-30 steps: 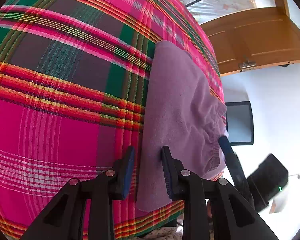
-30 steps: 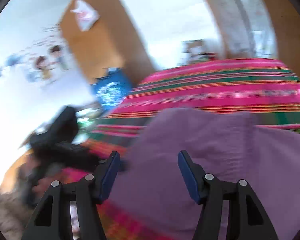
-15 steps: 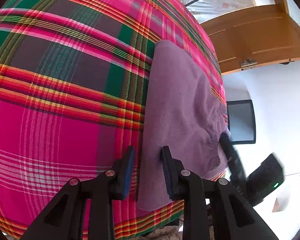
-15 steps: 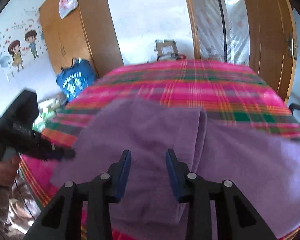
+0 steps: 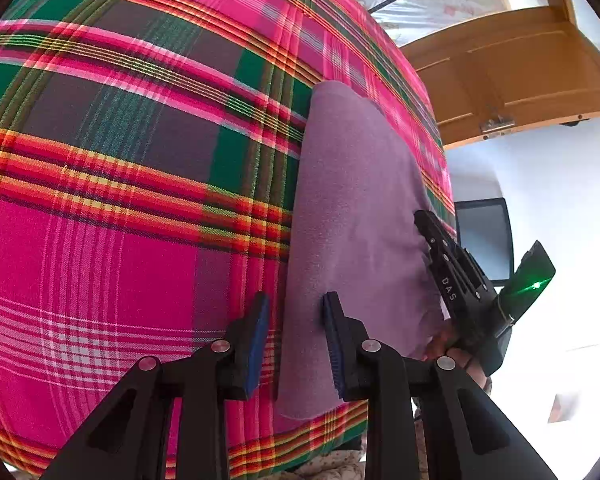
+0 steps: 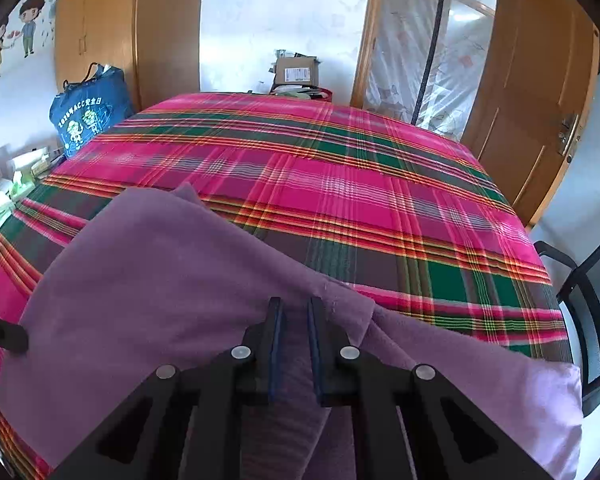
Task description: Fold clothes
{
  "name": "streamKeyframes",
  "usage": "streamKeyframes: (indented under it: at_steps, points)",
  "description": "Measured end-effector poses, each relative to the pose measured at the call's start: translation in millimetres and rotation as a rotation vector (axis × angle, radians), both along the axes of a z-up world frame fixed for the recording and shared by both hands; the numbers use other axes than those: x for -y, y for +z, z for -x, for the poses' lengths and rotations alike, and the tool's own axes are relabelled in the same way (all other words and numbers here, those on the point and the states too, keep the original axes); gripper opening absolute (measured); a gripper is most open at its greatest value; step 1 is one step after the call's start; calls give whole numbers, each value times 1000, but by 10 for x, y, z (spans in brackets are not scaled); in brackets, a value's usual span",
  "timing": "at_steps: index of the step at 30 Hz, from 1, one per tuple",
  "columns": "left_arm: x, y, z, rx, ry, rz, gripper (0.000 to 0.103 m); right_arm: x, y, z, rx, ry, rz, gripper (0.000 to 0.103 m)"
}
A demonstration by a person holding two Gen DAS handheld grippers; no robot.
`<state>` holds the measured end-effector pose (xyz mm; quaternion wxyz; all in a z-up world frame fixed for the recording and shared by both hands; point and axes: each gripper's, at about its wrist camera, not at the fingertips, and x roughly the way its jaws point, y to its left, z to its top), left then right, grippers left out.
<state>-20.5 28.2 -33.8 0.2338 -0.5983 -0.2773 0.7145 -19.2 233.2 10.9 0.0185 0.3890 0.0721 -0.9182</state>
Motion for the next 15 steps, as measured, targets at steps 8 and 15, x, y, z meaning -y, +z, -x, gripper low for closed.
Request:
streamKeyframes:
  at_steps: [8,15]
  points:
    - [-43,26,-12,-3,3,15,28,-34,124,-136,-26,-7,19,14]
    - [-72,28,-10,-5,-4,27,28,-15,251,-566,-53,65,102,19]
